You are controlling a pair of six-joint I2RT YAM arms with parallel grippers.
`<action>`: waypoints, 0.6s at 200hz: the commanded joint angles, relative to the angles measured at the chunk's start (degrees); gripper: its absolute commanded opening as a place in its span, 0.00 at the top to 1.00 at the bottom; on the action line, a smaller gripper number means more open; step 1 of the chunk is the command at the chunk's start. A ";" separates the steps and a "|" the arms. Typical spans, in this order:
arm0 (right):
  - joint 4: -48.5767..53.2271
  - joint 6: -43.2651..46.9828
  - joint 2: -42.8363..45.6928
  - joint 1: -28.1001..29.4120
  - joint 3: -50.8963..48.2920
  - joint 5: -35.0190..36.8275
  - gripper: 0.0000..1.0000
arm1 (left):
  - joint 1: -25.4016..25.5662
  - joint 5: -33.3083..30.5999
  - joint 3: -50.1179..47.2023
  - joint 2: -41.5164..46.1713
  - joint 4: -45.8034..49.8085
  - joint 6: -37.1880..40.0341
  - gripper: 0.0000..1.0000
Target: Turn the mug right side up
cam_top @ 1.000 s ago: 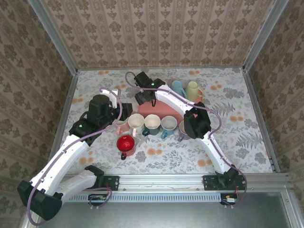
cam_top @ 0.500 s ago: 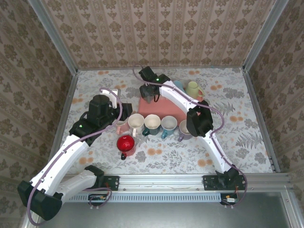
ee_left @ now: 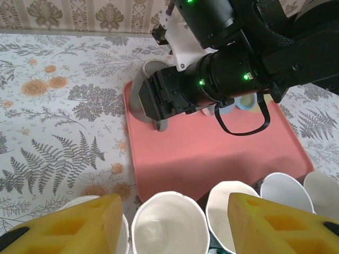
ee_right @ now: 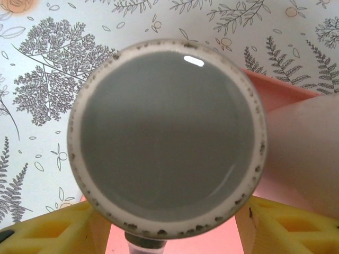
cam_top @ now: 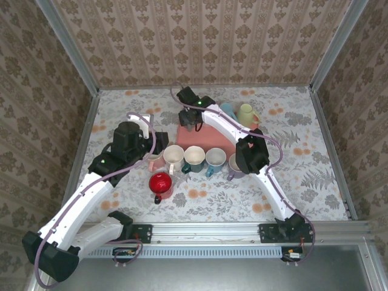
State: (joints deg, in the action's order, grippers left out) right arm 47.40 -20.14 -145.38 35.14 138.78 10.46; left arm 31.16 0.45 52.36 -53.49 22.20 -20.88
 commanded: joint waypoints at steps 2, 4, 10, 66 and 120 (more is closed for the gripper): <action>3.19 -1.28 -1.56 -0.06 1.23 -0.22 0.41 | 0.48 -0.96 -0.36 1.11 -1.66 1.14 0.44; 3.22 -1.28 -1.59 -0.02 1.23 -0.19 0.41 | 0.48 -0.95 -0.36 1.04 -1.72 1.18 0.44; 3.33 -1.29 -1.64 0.01 1.23 -0.02 0.43 | 0.48 -0.93 -0.52 1.11 -1.66 1.17 0.44; 3.54 -0.66 -1.14 -0.07 1.14 1.14 0.68 | 0.57 -1.42 -0.43 1.11 -1.70 1.38 0.44; 3.93 0.70 -0.80 -0.51 1.45 1.02 0.92 | 0.66 -1.85 -0.46 1.05 -1.56 1.68 0.44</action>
State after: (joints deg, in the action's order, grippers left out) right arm 49.12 -20.58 -146.12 35.11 138.78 10.35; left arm 31.53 -0.34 52.34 -53.49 22.20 -20.67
